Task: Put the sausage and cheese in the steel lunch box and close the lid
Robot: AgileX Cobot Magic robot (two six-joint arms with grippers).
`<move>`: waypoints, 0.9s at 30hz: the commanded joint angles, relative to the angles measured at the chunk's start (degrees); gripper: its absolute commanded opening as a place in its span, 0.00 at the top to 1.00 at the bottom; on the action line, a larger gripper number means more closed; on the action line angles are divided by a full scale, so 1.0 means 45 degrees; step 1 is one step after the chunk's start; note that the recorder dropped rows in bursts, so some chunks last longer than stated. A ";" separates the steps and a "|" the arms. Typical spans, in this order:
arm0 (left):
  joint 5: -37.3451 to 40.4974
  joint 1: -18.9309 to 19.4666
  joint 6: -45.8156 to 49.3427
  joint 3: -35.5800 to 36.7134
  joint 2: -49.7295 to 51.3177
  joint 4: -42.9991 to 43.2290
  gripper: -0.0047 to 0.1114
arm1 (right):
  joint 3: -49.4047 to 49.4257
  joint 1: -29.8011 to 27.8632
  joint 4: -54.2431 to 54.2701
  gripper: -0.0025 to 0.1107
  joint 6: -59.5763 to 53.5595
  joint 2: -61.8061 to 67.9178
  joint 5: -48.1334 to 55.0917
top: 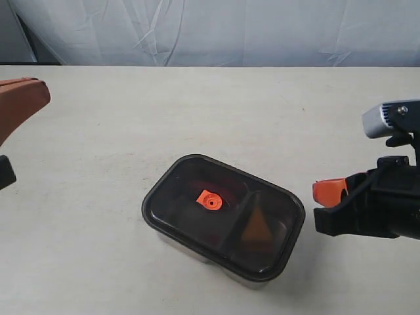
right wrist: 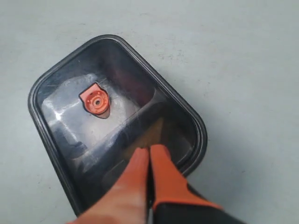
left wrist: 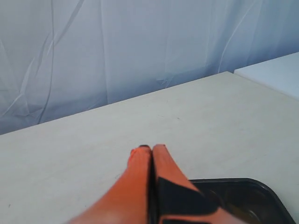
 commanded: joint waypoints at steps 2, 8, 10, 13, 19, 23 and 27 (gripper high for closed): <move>0.0069 -0.0035 0.0038 0.0058 -0.0129 0.0086 0.96 | 0.0061 -0.0573 -0.0590 0.98 -0.0194 -0.1998 -0.0134; 0.0069 -0.0035 0.0038 0.0058 -0.0129 0.0086 0.96 | 0.0061 -0.4834 -0.1887 0.98 -0.0229 -0.4831 0.0999; 0.0069 -0.0035 0.0038 0.0058 -0.0129 0.0086 0.96 | 0.0061 -0.6161 -0.1867 0.98 -0.0229 -0.5977 0.1454; 0.0069 -0.0035 0.0038 0.0058 -0.0129 0.0086 0.96 | 0.0061 -0.7767 -0.2129 0.98 -0.0229 -0.7520 0.1797; 0.0069 -0.0035 0.0038 0.0058 -0.0129 0.0086 0.96 | 0.0594 -0.8646 -0.2279 0.98 -0.0229 -0.8588 0.1926; 0.0069 -0.0035 0.0038 0.0058 -0.0129 0.0086 0.96 | 0.1601 -0.8646 -0.3314 0.98 0.0812 -0.9374 0.1926; 0.0069 -0.0035 0.0038 0.0058 -0.0129 0.0086 0.96 | 0.2330 -0.8646 -0.5327 0.98 0.2690 -1.0406 0.1951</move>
